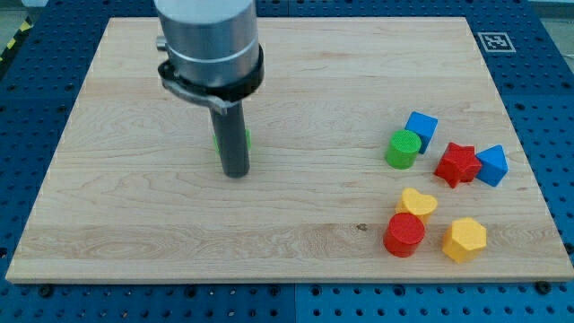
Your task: Push green circle towards green star
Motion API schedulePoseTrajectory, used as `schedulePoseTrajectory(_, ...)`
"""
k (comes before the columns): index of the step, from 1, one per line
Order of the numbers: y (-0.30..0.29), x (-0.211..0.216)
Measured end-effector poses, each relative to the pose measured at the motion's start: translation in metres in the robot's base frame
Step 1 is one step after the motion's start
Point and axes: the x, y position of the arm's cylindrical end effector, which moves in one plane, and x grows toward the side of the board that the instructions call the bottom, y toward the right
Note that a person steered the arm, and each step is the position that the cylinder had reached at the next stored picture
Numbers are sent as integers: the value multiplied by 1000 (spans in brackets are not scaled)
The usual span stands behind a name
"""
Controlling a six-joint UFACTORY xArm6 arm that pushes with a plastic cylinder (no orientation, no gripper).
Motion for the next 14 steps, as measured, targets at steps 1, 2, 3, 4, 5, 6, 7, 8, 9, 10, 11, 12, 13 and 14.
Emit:
schedulePoseTrajectory(1,-14,-39)
schedulePoseTrajectory(2,-18,-71)
schedulePoseTrajectory(3,-10,-60)
schedulePoseTrajectory(4,28,-22)
schedulePoseTrajectory(5,93,-17)
schedulePoseTrajectory(6,161,-8)
schedulePoseTrajectory(7,167,17)
schedulePoseTrajectory(8,167,19)
schedulePoseTrajectory(9,184,19)
schedulePoseTrajectory(10,219,19)
schedulePoseTrajectory(11,221,19)
schedulePoseTrajectory(12,229,19)
schedulePoseTrajectory(13,233,14)
schedulePoseTrajectory(14,229,3)
